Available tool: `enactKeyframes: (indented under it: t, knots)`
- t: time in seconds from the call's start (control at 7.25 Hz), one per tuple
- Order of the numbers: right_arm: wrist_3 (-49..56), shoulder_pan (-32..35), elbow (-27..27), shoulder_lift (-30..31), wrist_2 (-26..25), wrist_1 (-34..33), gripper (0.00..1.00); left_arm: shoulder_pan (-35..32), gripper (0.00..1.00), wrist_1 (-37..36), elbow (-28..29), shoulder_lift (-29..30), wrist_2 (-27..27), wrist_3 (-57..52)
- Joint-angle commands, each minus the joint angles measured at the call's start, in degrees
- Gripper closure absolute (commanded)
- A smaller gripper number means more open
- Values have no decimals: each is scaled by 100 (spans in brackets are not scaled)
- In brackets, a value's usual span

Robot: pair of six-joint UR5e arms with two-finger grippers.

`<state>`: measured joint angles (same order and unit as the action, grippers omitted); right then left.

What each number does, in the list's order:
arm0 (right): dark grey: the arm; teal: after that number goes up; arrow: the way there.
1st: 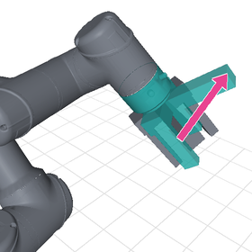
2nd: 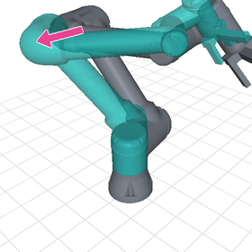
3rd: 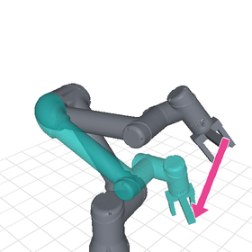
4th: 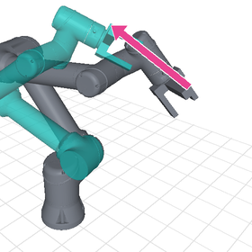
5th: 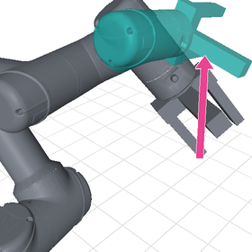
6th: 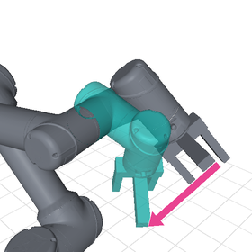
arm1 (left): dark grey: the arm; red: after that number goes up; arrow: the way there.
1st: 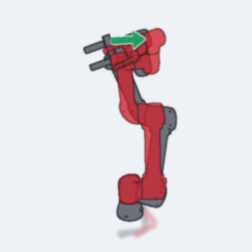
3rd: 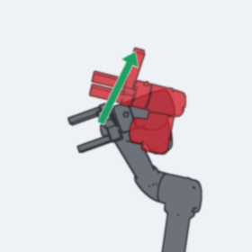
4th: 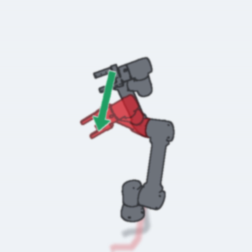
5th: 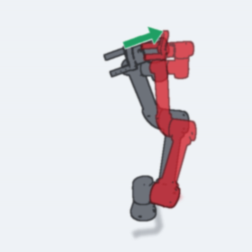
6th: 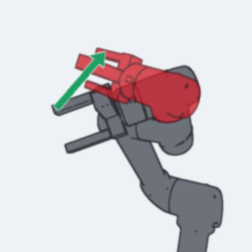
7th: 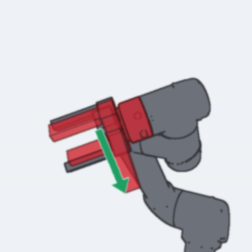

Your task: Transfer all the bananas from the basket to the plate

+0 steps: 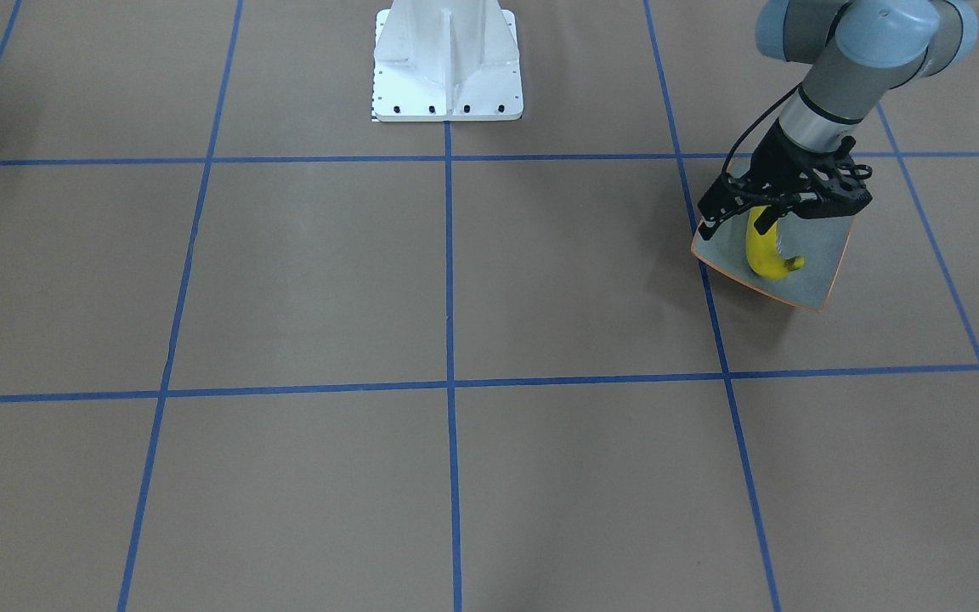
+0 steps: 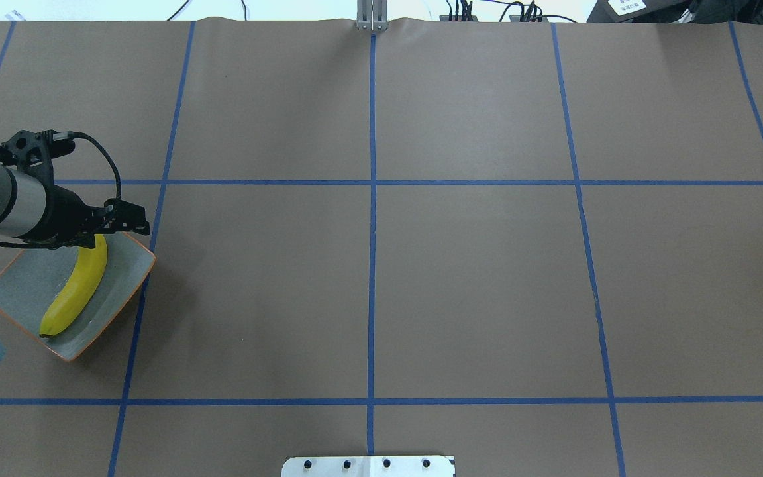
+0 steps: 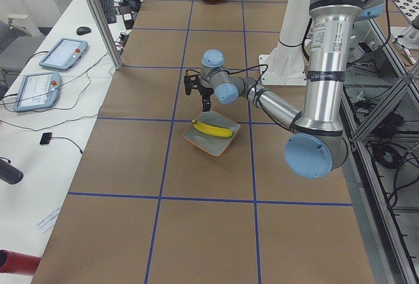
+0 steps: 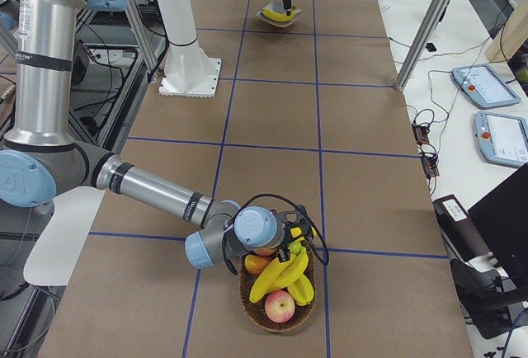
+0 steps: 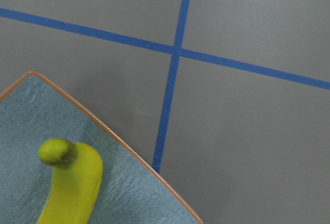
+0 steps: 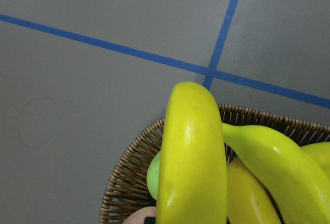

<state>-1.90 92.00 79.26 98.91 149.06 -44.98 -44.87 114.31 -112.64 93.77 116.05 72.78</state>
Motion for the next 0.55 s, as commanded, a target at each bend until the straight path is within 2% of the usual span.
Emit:
enactKeyframes:
  t: [0.0, 0.14, 0.41]
  knots:
    - [-221, 370, 212, -282, 499, -464, 100, 13, 1, 21, 23, 254, 31, 96]
    - [-1198, 267, 378, -598, 527, -572, 100, 13, 0, 30, 84, 587, 23, 314]
    - [-2967, -591, 1096, -794, 536, -486, 100, 31, 0, 30, 346, 1456, 31, 989]
